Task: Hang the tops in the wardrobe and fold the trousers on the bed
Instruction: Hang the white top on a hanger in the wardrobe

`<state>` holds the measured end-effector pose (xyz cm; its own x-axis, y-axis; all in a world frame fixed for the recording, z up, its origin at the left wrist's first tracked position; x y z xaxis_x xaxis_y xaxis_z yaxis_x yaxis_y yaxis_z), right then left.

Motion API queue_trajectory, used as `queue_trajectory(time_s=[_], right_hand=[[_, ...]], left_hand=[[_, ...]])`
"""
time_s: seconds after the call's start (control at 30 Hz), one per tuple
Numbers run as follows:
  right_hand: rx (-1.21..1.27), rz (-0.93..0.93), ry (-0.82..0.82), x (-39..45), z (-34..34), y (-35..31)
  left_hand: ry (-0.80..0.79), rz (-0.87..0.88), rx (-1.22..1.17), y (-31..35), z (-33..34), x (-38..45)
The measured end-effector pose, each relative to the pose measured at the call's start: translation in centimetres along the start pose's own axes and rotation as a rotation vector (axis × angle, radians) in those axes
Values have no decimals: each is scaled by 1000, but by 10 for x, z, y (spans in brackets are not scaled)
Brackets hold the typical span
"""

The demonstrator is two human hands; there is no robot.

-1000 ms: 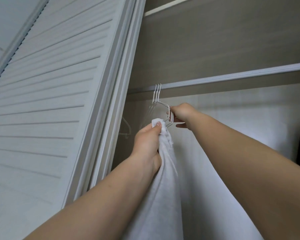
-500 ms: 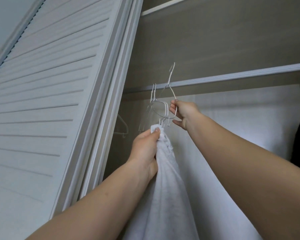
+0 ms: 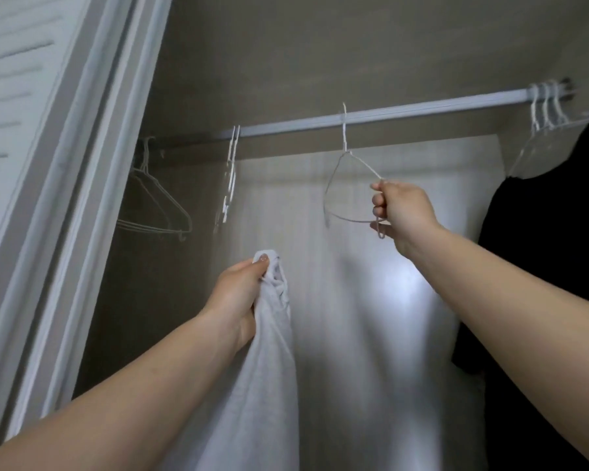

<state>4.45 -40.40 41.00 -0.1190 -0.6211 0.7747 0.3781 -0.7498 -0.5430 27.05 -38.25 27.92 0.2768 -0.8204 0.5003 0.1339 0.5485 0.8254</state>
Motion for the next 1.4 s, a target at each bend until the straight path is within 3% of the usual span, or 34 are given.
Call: queue_trajectory(time_s=[0.2, 0.4, 0.5, 0.6, 0.9, 1.0, 1.07, 1.2, 1.4], right_hand=[[-88, -119, -36, 4, -16, -36], [-412, -288, -9, -13, -40, -52], [-460, -306, 20, -20, -59, -56], [-468, -283, 34, -30, -79, -53], [-568, -293, -20, -57, -122, -38], [-548, -231, -36, -63, -133, -30], [-508, -179, -47, -69, -137, -20], [-447, -65, -68, -82, -139, -1], [-316, 83, -98, -93, -139, 26]], left_hand=[[35, 21, 29, -10, 15, 14], [57, 120, 15, 3, 26, 22], [1, 175, 173, 7, 27, 30], [124, 176, 375, 3, 10, 43], [215, 289, 629, -16, -1, 49], [105, 569, 1157, -8, 4, 39], [-30, 646, 1562, -22, 0, 37], [-216, 529, 2091, -58, -22, 36], [-187, 385, 2387, -78, -54, 38]])
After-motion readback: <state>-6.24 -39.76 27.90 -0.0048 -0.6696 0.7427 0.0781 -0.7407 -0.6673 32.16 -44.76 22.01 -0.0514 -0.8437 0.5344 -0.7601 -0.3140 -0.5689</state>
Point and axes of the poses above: each hand's wrist, its own x-axis towards the middle knuckle, its own z-axis out of the palm, y = z × x, the point moved 9 cm from there along x, towards the middle knuckle, and after that the axes turned 15 degrees about x, right-handed, at the moved point
